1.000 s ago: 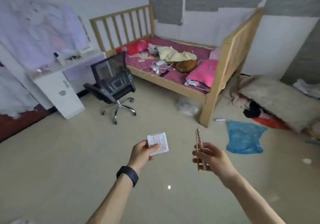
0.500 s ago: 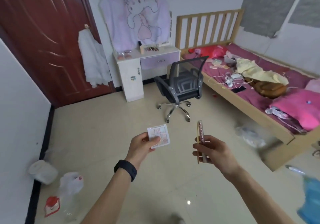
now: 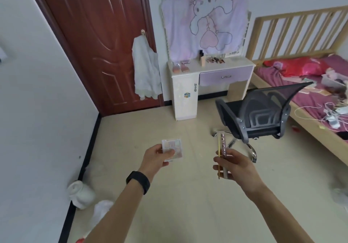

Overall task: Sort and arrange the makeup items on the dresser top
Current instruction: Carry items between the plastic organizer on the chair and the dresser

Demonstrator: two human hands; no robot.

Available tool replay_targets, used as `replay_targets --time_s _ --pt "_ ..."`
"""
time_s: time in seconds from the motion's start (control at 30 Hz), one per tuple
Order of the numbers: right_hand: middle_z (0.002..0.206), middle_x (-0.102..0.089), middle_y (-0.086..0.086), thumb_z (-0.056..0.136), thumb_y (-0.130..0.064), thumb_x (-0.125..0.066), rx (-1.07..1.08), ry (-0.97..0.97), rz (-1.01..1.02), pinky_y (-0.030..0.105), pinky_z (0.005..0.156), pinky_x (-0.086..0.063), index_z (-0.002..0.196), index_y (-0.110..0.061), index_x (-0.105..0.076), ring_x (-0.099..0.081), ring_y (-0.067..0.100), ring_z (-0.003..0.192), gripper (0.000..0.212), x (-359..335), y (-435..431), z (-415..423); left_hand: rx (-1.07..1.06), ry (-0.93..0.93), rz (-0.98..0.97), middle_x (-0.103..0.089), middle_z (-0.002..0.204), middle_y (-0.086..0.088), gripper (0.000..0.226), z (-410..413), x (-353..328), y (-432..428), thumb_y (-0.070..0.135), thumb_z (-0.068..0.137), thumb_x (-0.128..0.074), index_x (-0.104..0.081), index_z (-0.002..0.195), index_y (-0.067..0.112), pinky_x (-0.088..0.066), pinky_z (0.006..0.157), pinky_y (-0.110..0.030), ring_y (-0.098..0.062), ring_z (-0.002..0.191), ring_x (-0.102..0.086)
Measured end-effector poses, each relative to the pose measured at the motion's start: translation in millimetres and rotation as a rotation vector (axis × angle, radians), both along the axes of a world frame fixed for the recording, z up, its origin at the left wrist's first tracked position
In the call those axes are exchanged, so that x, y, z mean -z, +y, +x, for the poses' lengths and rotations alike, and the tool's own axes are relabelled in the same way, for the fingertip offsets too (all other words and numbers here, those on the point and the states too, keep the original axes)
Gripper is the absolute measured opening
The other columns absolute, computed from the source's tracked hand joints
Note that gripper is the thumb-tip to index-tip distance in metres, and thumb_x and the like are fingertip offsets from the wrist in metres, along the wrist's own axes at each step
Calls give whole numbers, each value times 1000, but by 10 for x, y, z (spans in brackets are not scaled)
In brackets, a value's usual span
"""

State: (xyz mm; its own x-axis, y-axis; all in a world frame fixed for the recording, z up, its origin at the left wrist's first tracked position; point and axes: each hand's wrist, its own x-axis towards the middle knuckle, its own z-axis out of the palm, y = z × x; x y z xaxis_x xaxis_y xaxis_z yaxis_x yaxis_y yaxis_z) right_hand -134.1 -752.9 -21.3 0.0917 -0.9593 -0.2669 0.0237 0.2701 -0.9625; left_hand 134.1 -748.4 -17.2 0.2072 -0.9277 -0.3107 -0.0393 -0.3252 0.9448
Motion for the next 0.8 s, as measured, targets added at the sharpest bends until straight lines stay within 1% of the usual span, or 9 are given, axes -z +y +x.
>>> replay_targets --time_s 0.17,0.33,0.43,0.53,0.63,0.73,0.8 --pt "94 -76 8 87 -12 -77 -53 15 9 38 73 -63 100 -18 -74 -76 28 85 15 -33 -1015 431 -43 -31 -15 -73 107 -1 15 512 -43 -809 19 88 -73 -71 103 24 -59 87 -37 -21 99 -70" --pt "95 -76 8 88 -11 -76 -88 55 19 39 71 -62 102 -16 -72 -76 28 84 16 37 -2052 925 -84 -58 -4 -72 102 1 13 1068 115 -1778 20 88 -74 -70 96 29 -58 84 -36 -19 96 -68" --pt "95 -76 9 88 -11 -76 -65 54 9 43 76 -62 103 -16 -72 -76 28 84 16 44 -2695 1230 -75 -57 -12 -70 104 1 14 1377 177 -2493 21 88 -74 -69 98 30 -57 80 -33 -19 97 -67" --pt "94 -76 8 88 -11 -76 -19 62 5 44 78 -62 104 -15 -72 -77 27 84 17 1 -3286 1500 -46 -56 -1 -70 105 3 14 1647 162 -3260 22 89 -73 -68 99 30 -54 74 -28 -19 98 -66" --pt "92 -76 9 89 -10 -75 35 57 14 46 80 -61 105 -13 -72 -76 27 84 17 -56 -3807 1701 3 -62 -1 -71 102 4 14 1835 81 -4001 22 89 -73 -68 97 31 -53 71 -26 -18 97 -66" --pt "91 -76 11 89 -9 -74 79 56 28 47 80 -61 106 -11 -71 -76 27 84 17 -107 -4284 1788 40 -56 9 -71 99 7 14 1895 31 -4655 22 87 -74 -67 93 34 -51 67 -24 -14 93 -67" --pt "92 -76 13 90 -8 -74 117 51 32 47 80 -61 107 -10 -70 -76 27 84 18 -106 -4612 1802 84 -59 14 -72 98 7 15 1883 43 -5068 23 86 -75 -69 96 33 -51 65 -23 -12 88 -67"
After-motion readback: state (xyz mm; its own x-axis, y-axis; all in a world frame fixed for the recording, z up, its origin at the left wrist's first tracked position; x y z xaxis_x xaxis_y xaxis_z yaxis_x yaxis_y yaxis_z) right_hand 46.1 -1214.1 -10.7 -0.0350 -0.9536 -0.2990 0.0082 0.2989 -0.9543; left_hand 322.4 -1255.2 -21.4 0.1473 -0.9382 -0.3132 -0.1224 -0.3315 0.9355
